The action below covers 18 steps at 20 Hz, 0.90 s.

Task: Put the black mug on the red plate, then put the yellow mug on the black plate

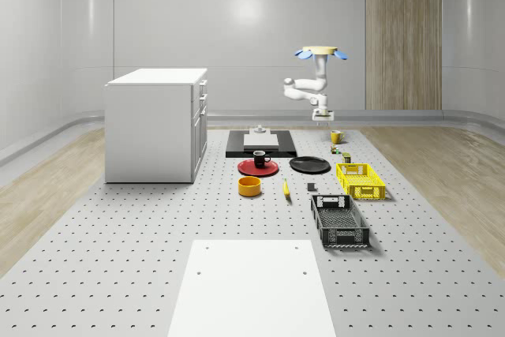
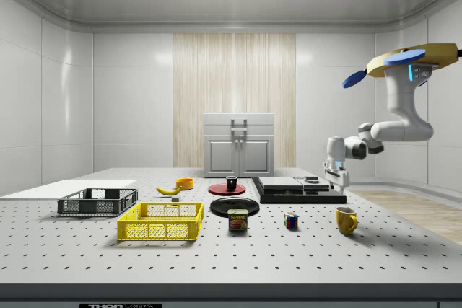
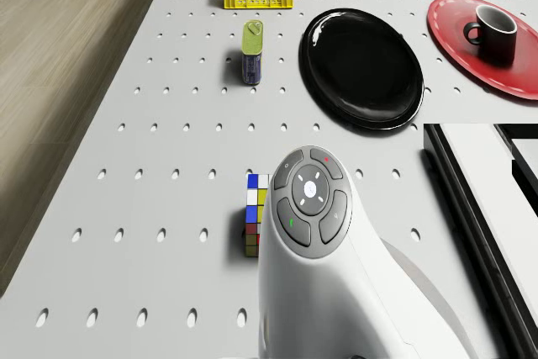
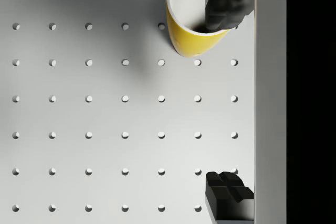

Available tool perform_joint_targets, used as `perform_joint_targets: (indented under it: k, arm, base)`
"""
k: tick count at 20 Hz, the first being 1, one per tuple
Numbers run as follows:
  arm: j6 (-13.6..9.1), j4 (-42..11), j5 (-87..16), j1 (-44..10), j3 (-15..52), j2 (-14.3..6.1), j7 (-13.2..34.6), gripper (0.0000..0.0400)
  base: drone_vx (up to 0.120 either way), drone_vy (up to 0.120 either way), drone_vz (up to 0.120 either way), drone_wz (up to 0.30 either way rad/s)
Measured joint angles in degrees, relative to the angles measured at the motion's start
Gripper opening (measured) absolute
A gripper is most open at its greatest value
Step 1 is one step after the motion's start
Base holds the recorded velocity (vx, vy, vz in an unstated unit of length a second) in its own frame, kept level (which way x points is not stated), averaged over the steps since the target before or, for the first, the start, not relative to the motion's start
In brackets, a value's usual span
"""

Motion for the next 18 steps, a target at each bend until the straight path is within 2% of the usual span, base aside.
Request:
perform_joint_targets:
  k: [7, 13, 18]
  arm:
    - [0.0, 0.0, 0.0, 0.0, 0.0, 0.0, 0.0, 0.0400]
    - [0.0, 0.0, 0.0, 0.0, 0.0, 0.0, 0.0, 0.0400]
    - [0.7, 0.5, -1.3, -0.3, -1.4, 0.0, 0.0, 0.0400]
  base:
    - [0.000, 0.120, 0.000, 0.000]
    - [0.000, 0.120, -0.113, 0.000]
    - [0.000, 0.008, 0.000, 0.000]
